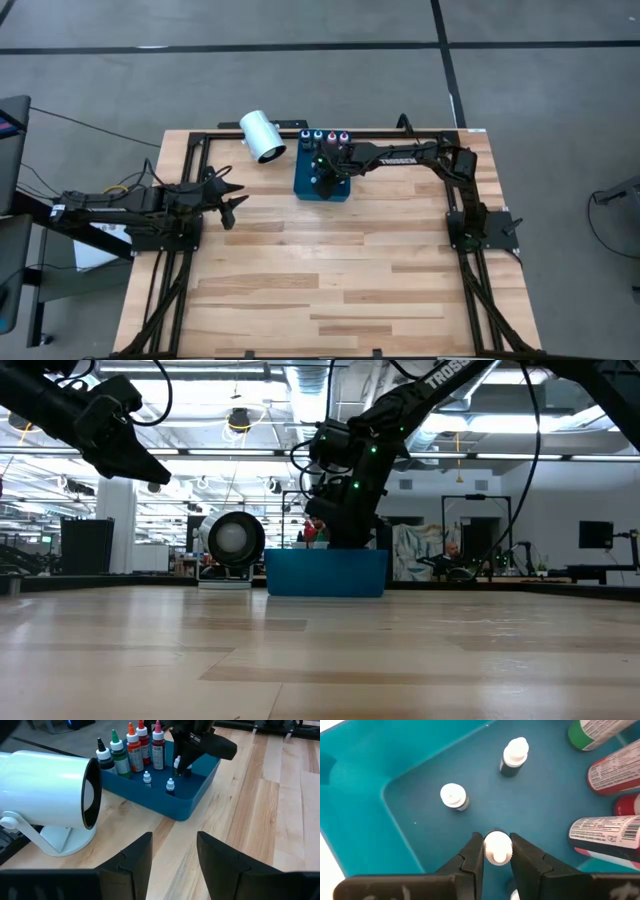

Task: Pick & Place food coloring
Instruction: Put the small green food coloring bottle into the blue bin

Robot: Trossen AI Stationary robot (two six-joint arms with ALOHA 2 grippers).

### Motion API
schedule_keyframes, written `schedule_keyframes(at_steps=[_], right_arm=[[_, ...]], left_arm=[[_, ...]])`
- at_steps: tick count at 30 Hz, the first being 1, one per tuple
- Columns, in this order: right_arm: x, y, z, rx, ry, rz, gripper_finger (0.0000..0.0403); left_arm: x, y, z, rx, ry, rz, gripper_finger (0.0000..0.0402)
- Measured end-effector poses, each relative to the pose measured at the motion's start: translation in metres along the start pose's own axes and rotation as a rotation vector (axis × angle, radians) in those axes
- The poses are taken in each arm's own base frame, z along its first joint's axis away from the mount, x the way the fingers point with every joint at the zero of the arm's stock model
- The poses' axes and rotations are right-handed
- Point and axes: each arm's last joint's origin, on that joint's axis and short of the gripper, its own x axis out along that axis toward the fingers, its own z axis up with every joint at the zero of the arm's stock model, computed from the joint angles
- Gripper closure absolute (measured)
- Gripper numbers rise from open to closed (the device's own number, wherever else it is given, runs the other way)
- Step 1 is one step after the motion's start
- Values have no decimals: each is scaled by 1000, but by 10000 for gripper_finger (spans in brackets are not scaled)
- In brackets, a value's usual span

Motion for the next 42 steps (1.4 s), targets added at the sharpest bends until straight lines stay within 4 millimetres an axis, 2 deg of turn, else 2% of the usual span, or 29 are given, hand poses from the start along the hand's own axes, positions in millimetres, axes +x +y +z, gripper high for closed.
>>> schedule_keyframes(at_steps=[10, 17, 37, 42], right_arm=[[0, 1, 0, 6, -1, -4, 331], [18, 8, -7, 8, 48, 27, 331], [20, -5, -5, 12, 61, 42, 331], [20, -5, -5, -12, 54, 43, 309]], left_arm=[[0, 0, 0, 0, 0, -1, 255], [0, 0, 0, 0, 0, -2, 255], [0, 0, 0, 6, 5, -3, 255], [0, 0, 0, 6, 5, -3, 255]])
